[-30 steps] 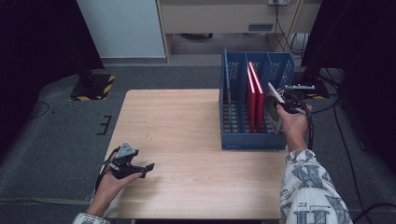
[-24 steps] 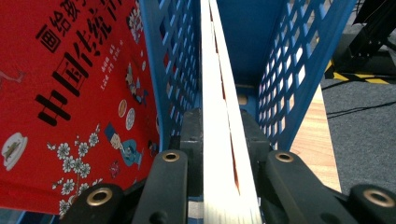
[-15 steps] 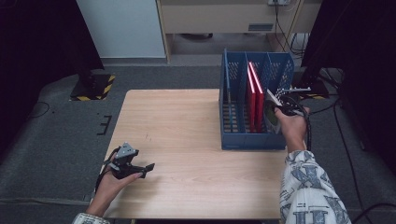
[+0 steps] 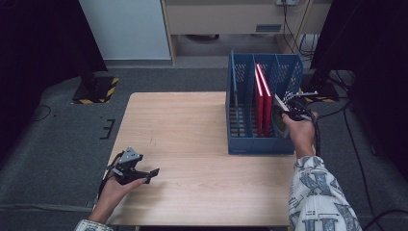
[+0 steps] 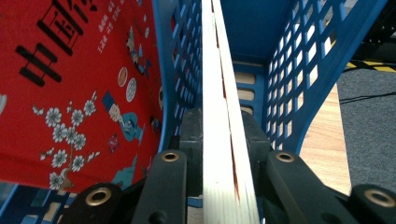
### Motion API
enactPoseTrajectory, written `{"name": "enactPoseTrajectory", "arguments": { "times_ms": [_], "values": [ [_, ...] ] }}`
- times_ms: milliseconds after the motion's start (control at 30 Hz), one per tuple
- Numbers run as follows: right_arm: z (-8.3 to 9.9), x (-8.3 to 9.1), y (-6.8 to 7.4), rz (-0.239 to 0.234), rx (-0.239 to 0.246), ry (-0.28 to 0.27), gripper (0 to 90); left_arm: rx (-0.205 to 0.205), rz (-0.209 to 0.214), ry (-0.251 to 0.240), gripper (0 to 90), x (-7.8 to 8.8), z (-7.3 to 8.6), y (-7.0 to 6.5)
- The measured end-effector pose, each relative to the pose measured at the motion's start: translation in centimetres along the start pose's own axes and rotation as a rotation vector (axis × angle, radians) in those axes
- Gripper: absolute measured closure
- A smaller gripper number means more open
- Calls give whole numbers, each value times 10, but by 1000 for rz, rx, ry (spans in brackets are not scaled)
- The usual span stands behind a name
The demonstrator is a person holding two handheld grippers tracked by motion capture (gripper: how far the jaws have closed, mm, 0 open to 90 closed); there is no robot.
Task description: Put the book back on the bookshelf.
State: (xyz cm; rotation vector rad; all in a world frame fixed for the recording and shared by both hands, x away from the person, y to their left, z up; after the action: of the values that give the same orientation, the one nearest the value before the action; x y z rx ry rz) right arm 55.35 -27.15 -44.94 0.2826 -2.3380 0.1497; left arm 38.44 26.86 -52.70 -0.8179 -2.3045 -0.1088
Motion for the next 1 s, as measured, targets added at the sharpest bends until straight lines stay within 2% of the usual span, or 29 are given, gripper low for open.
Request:
{"name": "enactPoseTrajectory", "arguments": {
  "times_ms": [100,600,700,867,1000],
  "values": [
    [1,0,1,-1,15,3,758,-1,0,1,47,0,0,0],
    [5,-3,3,-5,13,22,751,-3,2,-2,48,0,-1,-1],
    [8,-5,3,3,17,27,761,-2,1,-2,48,0,-1,-1],
    [6,-6,2,42,20,-4,763,-2,1,-3,49,0,-1,-1],
    [6,-8,-2,69,-1,-4,763,0,2,-5,49,0,-1,-1]
  ]
}}
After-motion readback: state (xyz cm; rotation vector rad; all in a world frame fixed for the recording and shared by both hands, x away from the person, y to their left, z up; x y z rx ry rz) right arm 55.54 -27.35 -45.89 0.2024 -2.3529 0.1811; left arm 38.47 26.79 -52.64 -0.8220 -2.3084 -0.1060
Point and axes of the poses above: each handheld gripper's, and its own axes: x roughly backward along the jaws, z roughly out of its underside, y roughly to its left, the point moved 4 cm from there along -x, roughly forward along the jaws, and after that the axes turned 5 degrees about x, right-handed, at the moved point
